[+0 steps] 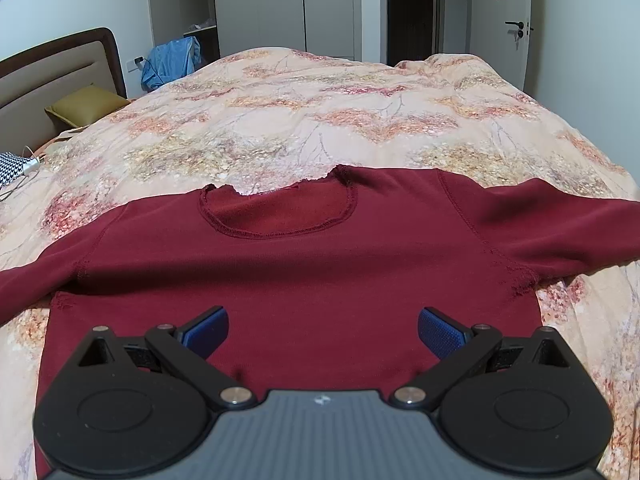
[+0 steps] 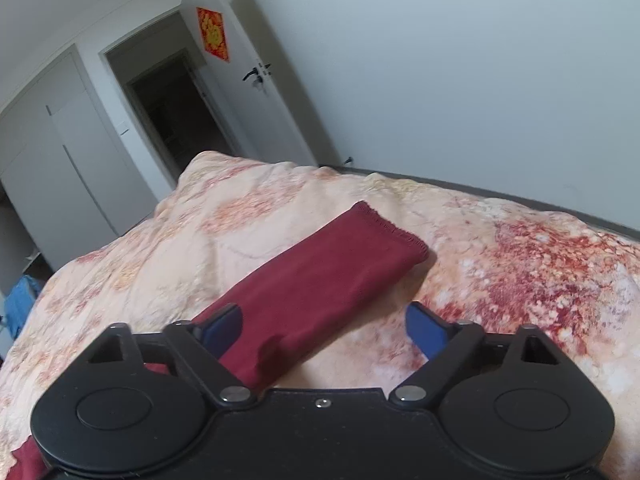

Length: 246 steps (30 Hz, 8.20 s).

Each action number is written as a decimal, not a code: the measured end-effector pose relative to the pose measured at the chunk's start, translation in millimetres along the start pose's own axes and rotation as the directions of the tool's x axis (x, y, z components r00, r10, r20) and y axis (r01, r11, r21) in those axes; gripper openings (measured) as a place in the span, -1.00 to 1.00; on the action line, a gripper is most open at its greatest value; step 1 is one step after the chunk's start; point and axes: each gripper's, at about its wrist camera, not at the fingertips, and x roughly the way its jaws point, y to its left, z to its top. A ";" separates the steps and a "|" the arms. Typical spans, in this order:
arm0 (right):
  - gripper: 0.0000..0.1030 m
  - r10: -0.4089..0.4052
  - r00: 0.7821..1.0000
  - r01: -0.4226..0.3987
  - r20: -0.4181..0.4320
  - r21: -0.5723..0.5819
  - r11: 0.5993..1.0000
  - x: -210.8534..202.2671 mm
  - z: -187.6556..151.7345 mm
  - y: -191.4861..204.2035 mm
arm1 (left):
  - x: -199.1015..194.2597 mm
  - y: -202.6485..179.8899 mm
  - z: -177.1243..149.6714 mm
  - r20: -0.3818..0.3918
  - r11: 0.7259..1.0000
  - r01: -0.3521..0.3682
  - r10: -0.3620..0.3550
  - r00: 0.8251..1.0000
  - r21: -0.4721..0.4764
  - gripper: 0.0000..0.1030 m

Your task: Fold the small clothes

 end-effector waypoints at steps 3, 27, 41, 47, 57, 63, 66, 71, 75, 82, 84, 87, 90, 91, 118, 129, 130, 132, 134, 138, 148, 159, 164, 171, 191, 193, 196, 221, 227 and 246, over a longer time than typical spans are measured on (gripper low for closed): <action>0.39 -0.023 1.000 0.023 0.000 -0.048 0.999 5.3 1.1 10.0 | 0.1 1.0 1.3 0.000 1.000 0.000 0.000 1.000 -0.001 1.00; -0.90 0.372 0.928 -0.280 0.036 -0.591 0.757 -107.8 15.4 202.4 | -37.4 48.7 25.8 0.008 0.996 0.021 -0.020 1.000 -0.088 1.00; -0.90 0.600 0.757 -0.597 -0.259 -0.649 0.472 -188.9 -113.0 384.9 | -69.8 153.6 21.6 0.030 0.974 -0.105 0.113 0.993 -0.201 1.00; -0.90 0.540 0.747 -0.636 -0.389 -0.656 0.407 -189.3 -204.1 404.2 | -74.0 190.9 11.4 0.010 0.964 -0.178 0.184 0.983 -0.196 1.00; -0.79 0.434 0.777 -0.534 -0.457 -0.843 0.069 -200.2 -302.0 403.5 | -69.9 217.1 -0.8 0.004 0.953 -0.194 0.200 0.980 -0.232 1.00; -0.12 0.455 0.754 -0.458 -0.475 -0.875 -0.155 -221.6 -324.5 386.8 | -61.7 220.2 -8.8 0.024 0.950 -0.115 0.128 0.992 -0.289 1.00; 0.33 0.466 0.732 -0.481 -0.496 -0.862 -0.162 -228.7 -314.1 372.7 | -56.8 216.2 -12.8 0.040 0.949 -0.066 0.082 0.996 -0.307 1.00; 0.72 0.489 0.720 -0.546 -0.493 -0.837 -0.041 -226.5 -266.1 343.7 | -33.5 203.1 -16.1 0.056 0.945 -0.003 0.023 0.998 -0.326 1.00; 0.90 0.506 0.744 -0.573 -0.436 -0.806 0.148 -206.4 -212.0 314.6 | -1.7 184.2 -14.6 0.043 0.950 -0.011 0.026 0.999 -0.312 1.00; 0.95 0.383 0.851 -0.521 -0.359 -0.671 0.528 -123.9 -136.2 278.7 | 39.0 165.6 -20.7 0.034 0.945 -0.098 0.115 0.993 -0.312 1.00; 0.90 0.353 0.860 -0.509 -0.367 -0.602 0.615 -97.5 -124.4 270.7 | 45.9 163.9 -26.2 0.026 0.944 -0.118 0.132 0.991 -0.307 1.00; 0.74 0.337 0.854 -0.506 -0.396 -0.488 0.711 -63.5 -114.5 259.3 | 51.9 159.6 -35.5 0.047 0.951 -0.137 0.156 0.987 -0.277 1.00; 0.34 0.348 0.833 -0.517 -0.430 -0.380 0.767 -39.6 -109.5 257.2 | 52.9 152.7 -41.1 0.070 0.956 -0.161 0.183 0.981 -0.246 1.00; -0.17 0.349 0.828 -0.518 -0.439 -0.360 0.776 -33.1 -107.0 257.8 | 53.2 151.8 -41.4 0.073 0.956 -0.163 0.186 0.980 -0.243 1.00; -0.01 0.317 0.904 -0.402 -0.287 -0.821 0.405 -129.2 -146.9 202.4 | 59.2 149.6 -42.8 0.066 0.966 -0.143 0.160 0.985 -0.214 1.00; -0.88 0.274 0.935 -0.315 -0.225 -0.881 0.352 -116.9 -172.0 218.3 | 60.6 149.6 -43.3 0.065 0.967 -0.142 0.159 0.985 -0.214 1.00; -0.91 0.280 0.933 -0.325 -0.225 -0.862 0.389 -119.1 -169.0 216.2 | 60.5 149.4 -43.1 0.065 0.967 -0.143 0.160 0.985 -0.212 1.00; -0.93 0.295 0.927 -0.359 -0.232 -0.775 0.520 -126.8 -153.9 209.9 | 60.5 149.5 -43.3 0.064 0.967 -0.143 0.160 0.985 -0.212 1.00; -0.93 0.304 0.920 -0.389 -0.245 -0.647 0.656 -131.5 -139.4 198.1 | 60.5 149.4 -43.4 0.065 0.967 -0.141 0.158 0.985 -0.214 1.00; -0.93 0.251 0.920 -0.388 -0.301 -0.617 0.685 -117.4 -151.0 187.1 | 60.7 149.0 -42.2 0.062 0.967 -0.142 0.158 0.985 -0.210 1.00; -0.49 0.218 0.931 -0.362 -0.294 -0.659 0.659 -131.5 -155.4 184.3 | 60.4 150.1 -43.0 0.063 0.968 -0.139 0.155 0.986 -0.211 1.00; -0.03 0.234 0.946 -0.323 -0.224 -0.597 0.734 -128.1 -134.0 191.5 | 60.3 150.2 -43.0 0.062 0.968 -0.139 0.155 0.986 -0.211 1.00; 0.12 0.174 0.952 -0.296 -0.252 -0.612 0.734 -102.5 -148.6 200.1 | 60.2 150.4 -42.8 0.062 0.968 -0.139 0.155 0.986 -0.211 1.00; 0.28 0.144 0.961 -0.265 -0.237 -0.629 0.730 -111.8 -148.9 192.5 | 52.0 150.2 -39.5 0.027 0.970 -0.140 0.148 0.989 -0.201 1.00; 0.99 0.335 0.815 -0.561 -0.473 -0.498 0.661 -319.9 -224.3 132.0 | -116.4 185.6 -108.4 -0.031 0.961 -0.168 0.165 0.986 -0.219 1.00; 0.99 0.320 0.820 -0.549 -0.475 -0.491 0.677 -331.1 -229.1 126.1 | -128.5 189.4 -123.4 -0.044 0.960 -0.170 0.165 0.985 -0.224 1.00; 0.99 0.296 0.821 -0.537 -0.488 -0.486 0.690 -339.6 -233.2 120.3 | -141.0 194.8 -144.4 -0.064 0.959 -0.166 0.155 0.986 -0.229 1.00; 0.91 0.232 0.845 -0.479 -0.482 -0.488 0.729 -352.7 -245.2 95.2 | -159.3 183.7 -217.1 -0.110 0.979 -0.079 0.058 0.992 -0.190 0.99; 0.87 0.233 0.844 -0.481 -0.482 -0.490 0.727 -353.4 -246.0 96.6 | -159.8 179.3 -213.2 -0.109 0.980 -0.051 0.031 0.994 -0.193 0.86; 0.22 0.240 0.822 -0.504 -0.517 -0.461 0.730 -357.5 -250.9 106.7 | -164.6 183.9 -205.4 -0.114 0.961 0.076 -0.110 0.987 -0.266 -0.79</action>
